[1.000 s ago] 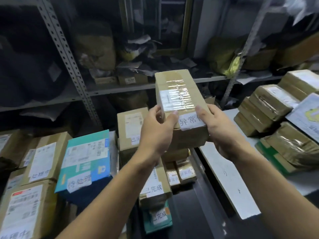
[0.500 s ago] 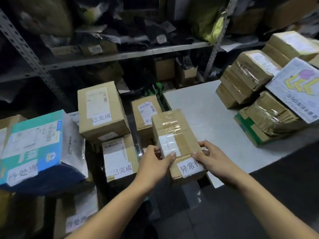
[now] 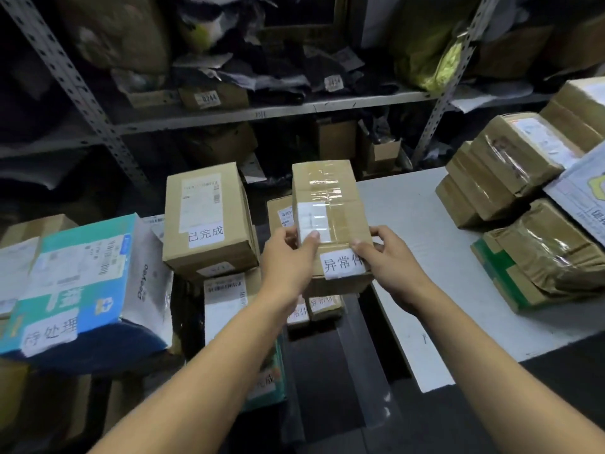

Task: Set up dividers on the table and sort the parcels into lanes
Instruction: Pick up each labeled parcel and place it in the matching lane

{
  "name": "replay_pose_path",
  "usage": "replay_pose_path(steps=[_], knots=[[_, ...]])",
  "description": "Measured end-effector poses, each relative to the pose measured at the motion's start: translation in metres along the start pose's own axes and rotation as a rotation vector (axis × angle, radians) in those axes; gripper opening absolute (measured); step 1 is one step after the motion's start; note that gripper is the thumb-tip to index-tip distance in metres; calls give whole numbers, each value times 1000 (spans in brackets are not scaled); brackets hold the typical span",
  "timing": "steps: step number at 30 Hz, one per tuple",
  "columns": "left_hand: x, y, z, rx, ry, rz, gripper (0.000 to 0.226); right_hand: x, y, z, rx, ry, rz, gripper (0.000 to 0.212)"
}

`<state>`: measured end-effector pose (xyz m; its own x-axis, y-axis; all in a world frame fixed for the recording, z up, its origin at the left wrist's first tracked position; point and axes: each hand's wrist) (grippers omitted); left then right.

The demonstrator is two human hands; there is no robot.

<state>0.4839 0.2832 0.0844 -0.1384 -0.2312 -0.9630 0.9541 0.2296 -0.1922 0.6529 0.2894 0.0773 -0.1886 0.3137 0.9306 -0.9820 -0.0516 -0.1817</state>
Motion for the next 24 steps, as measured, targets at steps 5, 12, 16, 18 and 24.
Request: replay_pose_path(steps=[5, 12, 16, 18, 24], knots=[[-15, 14, -59, -196, -91, 107, 9, 30, 28, -67, -10, -61, 96, 22], [2, 31, -115, -280, -253, -16, 21, 16, 49, -119, -16, -31, 273, 27], [26, 30, -120, -228, -280, -51, 20, -2, 54, -126, -15, -18, 322, 28], [31, 29, -120, -218, -264, -46, 15, -6, 55, -128, -29, -9, 329, 31], [25, 28, -117, -171, -206, -196, 34, -4, 58, -129, -35, 29, 350, 58]])
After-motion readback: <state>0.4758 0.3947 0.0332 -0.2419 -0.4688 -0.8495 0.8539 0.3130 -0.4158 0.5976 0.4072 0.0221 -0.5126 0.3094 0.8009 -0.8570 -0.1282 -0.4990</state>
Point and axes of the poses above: each hand's wrist, its own z-axis away from the middle knuckle, its own y-axis out of the palm, x = y × z, and after that the axes turned 3 degrees about y, right-handed
